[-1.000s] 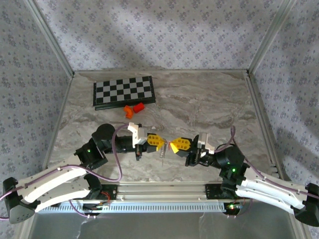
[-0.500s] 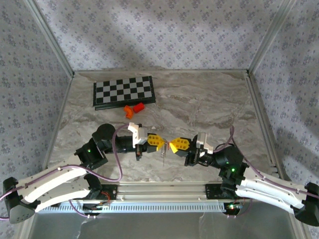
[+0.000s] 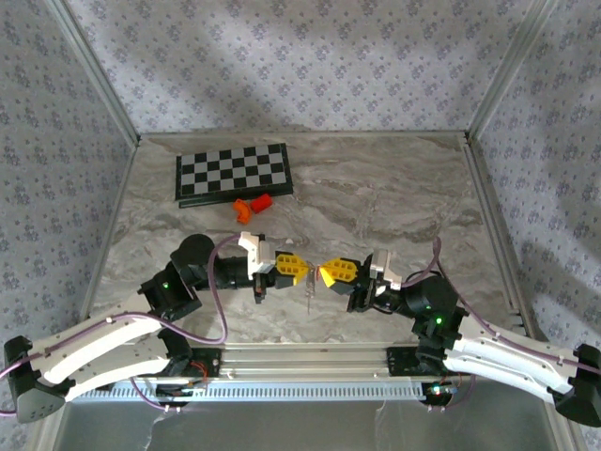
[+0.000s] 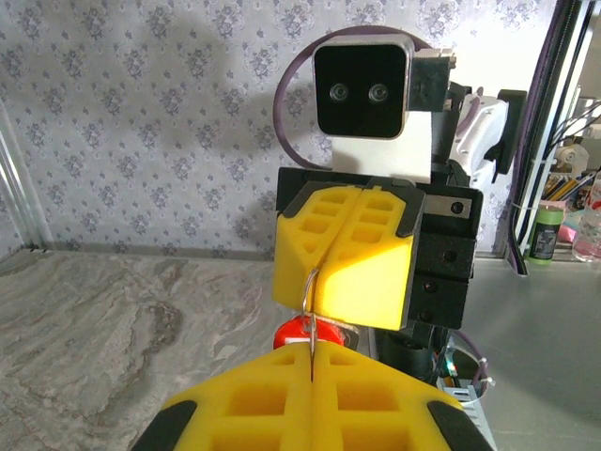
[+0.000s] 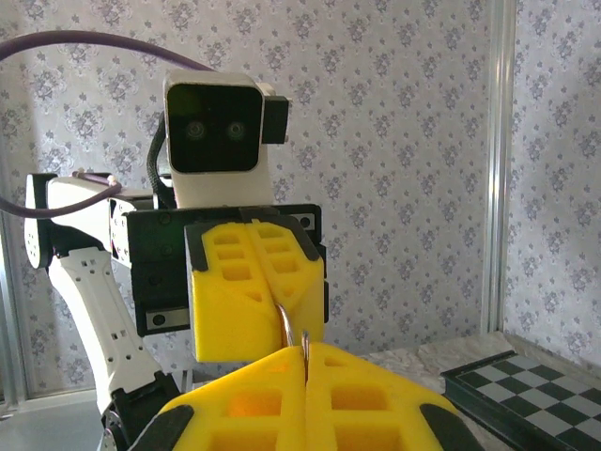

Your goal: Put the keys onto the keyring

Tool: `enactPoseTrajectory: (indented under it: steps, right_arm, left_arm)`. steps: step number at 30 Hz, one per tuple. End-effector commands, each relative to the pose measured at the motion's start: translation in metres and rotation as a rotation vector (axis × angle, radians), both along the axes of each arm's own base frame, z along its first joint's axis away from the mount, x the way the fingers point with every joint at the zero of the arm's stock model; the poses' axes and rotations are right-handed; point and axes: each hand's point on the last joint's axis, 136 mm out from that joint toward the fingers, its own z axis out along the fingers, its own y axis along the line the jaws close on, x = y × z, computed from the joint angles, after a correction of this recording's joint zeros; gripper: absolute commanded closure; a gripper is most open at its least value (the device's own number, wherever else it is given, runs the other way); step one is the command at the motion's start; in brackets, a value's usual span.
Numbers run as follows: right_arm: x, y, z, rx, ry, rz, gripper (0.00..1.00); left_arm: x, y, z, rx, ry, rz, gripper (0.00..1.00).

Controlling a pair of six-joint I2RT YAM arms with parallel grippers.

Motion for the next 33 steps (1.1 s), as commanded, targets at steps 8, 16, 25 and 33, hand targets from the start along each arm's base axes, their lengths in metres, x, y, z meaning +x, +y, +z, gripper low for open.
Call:
enactPoseTrajectory:
  steps: [8,16,25,33]
  right_arm:
    - [-0.0056,-0.0022,0.0081,0.031,-0.031,0.011,1.00]
    - [-0.0076,-0.0024,0.0079,0.032,-0.036,0.019,1.00]
    - [-0.0072,-0.0047,0.0065,0.035,-0.036,0.012,1.00]
    - [-0.0081,-0.0036,0.0081,0.033,-0.037,0.019,1.00]
  left_arm:
    - [-0.0073,0.0038,0.0217,-0.059,-0.040,-0.019,1.00]
    - [-0.0047,0.0016,0.0216,-0.055,-0.040,-0.012,1.00]
    - [-0.0049,0.0011,0.0224,-0.057,-0.040,-0.015,1.00]
    - [-0.0051,-0.0007,0.0232,-0.056,-0.039,-0.021,1.00]
